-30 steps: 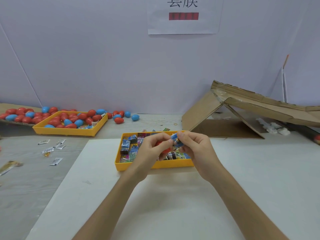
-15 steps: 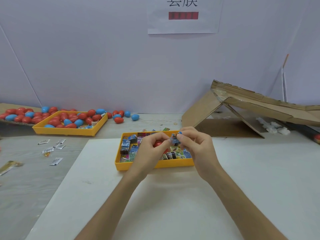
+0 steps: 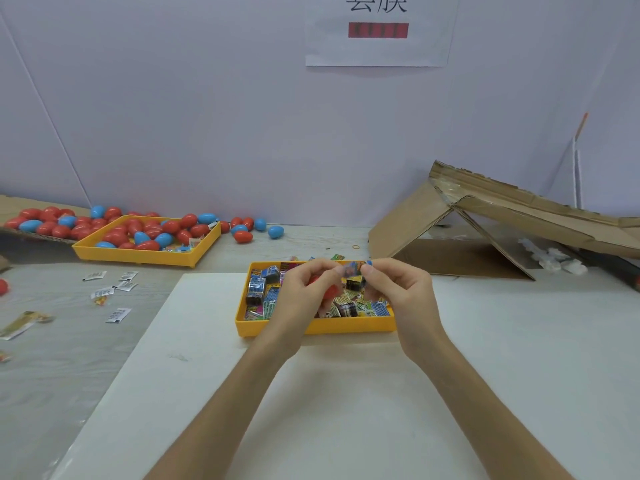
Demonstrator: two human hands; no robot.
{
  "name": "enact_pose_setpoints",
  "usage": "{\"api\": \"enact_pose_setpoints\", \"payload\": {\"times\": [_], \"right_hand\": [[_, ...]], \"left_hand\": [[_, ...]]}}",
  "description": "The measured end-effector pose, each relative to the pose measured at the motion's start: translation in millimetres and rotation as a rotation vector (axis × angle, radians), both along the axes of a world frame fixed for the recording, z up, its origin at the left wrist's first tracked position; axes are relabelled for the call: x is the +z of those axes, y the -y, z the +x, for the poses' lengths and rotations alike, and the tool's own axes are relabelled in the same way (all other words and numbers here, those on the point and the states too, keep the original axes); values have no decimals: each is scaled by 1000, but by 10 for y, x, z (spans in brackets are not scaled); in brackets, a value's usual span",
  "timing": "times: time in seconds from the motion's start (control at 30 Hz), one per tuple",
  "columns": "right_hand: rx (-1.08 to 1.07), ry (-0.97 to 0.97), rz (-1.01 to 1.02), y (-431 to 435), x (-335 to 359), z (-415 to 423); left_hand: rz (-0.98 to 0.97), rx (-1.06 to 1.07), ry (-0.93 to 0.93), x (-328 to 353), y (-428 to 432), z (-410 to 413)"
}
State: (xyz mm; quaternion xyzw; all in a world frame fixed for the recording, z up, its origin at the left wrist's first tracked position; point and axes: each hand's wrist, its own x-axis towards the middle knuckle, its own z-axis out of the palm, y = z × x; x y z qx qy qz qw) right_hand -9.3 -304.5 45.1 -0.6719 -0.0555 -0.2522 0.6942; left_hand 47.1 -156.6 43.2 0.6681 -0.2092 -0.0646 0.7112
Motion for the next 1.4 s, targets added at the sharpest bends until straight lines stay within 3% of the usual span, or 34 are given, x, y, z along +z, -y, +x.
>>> {"api": "enact_pose_setpoints", "payload": {"times": [0.13, 0.27, 0.6, 0.87, 1.07, 1.27, 1.4], "right_hand": [[-27, -7, 56, 44, 31, 17], [-66, -2, 65, 83, 52, 26], [-143, 8, -106, 58, 45, -1], [-150, -36, -159, 31, -29, 33], [-138, -33, -176, 4, -32, 18], [-158, -44, -282, -34, -84, 33], [-196, -50, -308, -10, -107, 51]], "left_hand": [[-407, -234, -363, 77, -57, 38], [-508, -250, -369, 74, -118, 86], [-466, -212, -371, 13, -111, 141], [-271, -40, -304, -38, 2, 164], [-223, -98, -179, -57, 5, 108], [-170, -82, -173, -66, -4, 115], [-190, -205, -239, -32, 22, 101]]}}
